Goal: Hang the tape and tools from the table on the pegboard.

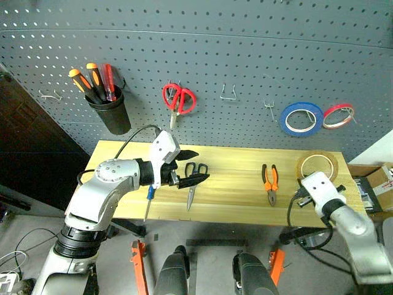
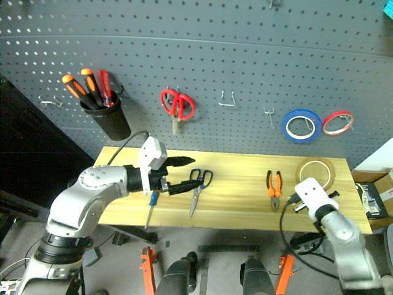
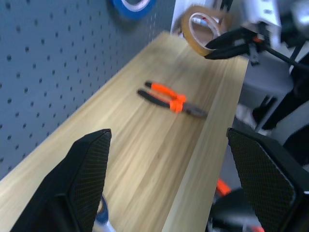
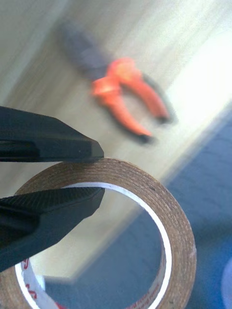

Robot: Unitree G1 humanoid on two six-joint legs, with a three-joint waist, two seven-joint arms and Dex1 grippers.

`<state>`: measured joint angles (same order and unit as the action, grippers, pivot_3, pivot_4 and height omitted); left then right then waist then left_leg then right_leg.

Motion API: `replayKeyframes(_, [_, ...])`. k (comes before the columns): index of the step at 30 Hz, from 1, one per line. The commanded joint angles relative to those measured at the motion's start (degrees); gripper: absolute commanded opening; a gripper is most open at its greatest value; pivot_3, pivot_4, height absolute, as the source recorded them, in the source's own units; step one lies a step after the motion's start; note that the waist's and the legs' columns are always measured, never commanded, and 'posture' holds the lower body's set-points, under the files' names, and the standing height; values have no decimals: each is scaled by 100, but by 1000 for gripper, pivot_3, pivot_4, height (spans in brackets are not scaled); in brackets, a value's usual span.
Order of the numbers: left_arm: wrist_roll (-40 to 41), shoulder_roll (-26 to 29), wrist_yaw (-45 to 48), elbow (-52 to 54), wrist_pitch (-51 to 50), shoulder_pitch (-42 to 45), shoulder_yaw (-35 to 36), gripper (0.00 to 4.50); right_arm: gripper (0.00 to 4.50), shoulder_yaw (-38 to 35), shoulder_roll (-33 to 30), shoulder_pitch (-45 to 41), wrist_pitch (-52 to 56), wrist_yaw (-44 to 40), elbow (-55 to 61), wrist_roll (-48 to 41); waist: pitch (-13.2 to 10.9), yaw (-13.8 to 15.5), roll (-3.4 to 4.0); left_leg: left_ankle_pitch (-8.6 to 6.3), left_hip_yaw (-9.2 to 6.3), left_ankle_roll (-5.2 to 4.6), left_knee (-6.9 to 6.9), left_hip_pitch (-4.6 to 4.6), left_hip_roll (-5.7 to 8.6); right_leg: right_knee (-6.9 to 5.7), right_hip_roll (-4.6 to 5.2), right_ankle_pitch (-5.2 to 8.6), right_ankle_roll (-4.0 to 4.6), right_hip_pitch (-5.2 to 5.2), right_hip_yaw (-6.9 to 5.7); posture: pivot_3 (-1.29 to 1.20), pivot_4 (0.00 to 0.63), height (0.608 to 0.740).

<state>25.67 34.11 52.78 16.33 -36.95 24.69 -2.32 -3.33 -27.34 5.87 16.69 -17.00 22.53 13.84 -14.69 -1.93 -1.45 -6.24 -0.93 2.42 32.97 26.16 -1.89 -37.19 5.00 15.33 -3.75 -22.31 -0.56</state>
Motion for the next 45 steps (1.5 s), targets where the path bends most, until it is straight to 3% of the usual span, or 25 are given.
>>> replayKeyframes(1, [159, -73, -118, 186, 173, 121, 227, 4062, 439, 437, 248, -284, -353, 525, 1020, 724, 0, -6, 0, 0, -1, 1, 1, 0, 0, 4, 1, -5, 5, -2, 0, -53, 239, 740])
replayKeyframes(4, [233, -126, -161, 124, 179, 186, 262, 4062, 439, 668, 381, -1040, -570, 593, 751, 834, -1, -4, -2, -17, 0, 28, 7, -1, 1, 17, 5, -11, 9, -2, 1, -57, 237, 740])
replayKeyframes(12, [174, -189, -228, 144, 475, 216, 263, 4062, 439, 1069, 387, -2757, -1840, 692, -2021, 749, 8, 62, -19, 6, 2, -2, 7, -2, 5, 12, 4, -18, 22, 13, -5, -24, 219, 740])
replayKeyframes(14, [158, -187, -255, 133, 521, 226, 263, 4062, 439, 1148, 426, -3120, -1977, 688, -2653, 749, 8, 47, -19, 6, 4, -3, 4, 19, 8, 10, 3, -37, -9, 0, -3, -15, 215, 740])
replayKeyframes(20, [50, -153, -278, 76, 705, 196, 228, 4062, 439, 1106, 490, -3531, -2114, 658, -3316, 615, 8, 29, -19, 5, -6, -2, -11, 25, 7, 5, -2, -35, -11, -6, -16, -5, 208, 740])
replayKeyframes(21, [31, -147, -283, 62, 729, 190, 227, 4062, 1148, 1092, 485, -3464, -2102, 653, -3251, 611, 8, 29, -19, 5, -7, -2, -11, 26, 7, 5, -2, -35, -11, -6, -17, -6, 208, 740])
replayKeyframes(23, [-28, -126, -287, 38, 804, 163, 214, 4062, 1598, 1064, 470, -3243, -2037, 647, -3023, 622, 8, 41, -19, 5, -7, -2, -10, 25, 7, 5, -2, -35, -11, -4, -17, -9, 208, 740])
replayKeyframes(28, [-491, 216, -47, -367, 1283, 11, 103, 4062, 3288, 580, 1341, -2190, -224, 656, -1325, -80, 10, 39, -18, 6, -9, -1, -2, 23, 7, 1, -3, -35, -11, -1, -15, -28, 206, 740])
replayKeyframes(32, [-825, 509, 227, -775, 1731, -43, -34, 4062, 4474, 497, 1942, -1705, 1136, 812, -483, -133, 12, 9, -13, 11, -13, 6, 1, 19, 2, -10, -7, -35, -9, -4, -12, -36, 204, 740])
replayKeyframes(35, [-1042, 698, 512, -1223, 2057, 26, -145, 4062, 4474, 430, 2451, -1507, 2377, 1137, -487, -108, 19, 10, -15, 11, -15, 9, 1, 14, -2, -8, -9, -26, 4, -5, -13, -55, 202, 740])
replayKeyframes(37, [-1066, 711, 632, -1409, 2161, 118, -177, 4062, 4474, 578, 2457, -1701, 3008, 1447, -784, 300, 19, 9, -14, 10, -13, 10, 1, 10, -3, -8, -8, -19, 21, -6, -13, -64, 204, 740])
replayKeyframes(45, [-1191, 544, 736, -1666, 2366, 309, -313, 4062, 4474, -433, 2367, -3008, 2866, 1690, -3071, -460, 21, 10, -16, 17, 1, 0, 2, 23, -4, -2, -6, -61, 38, -24, -8, -53, 198, 740])
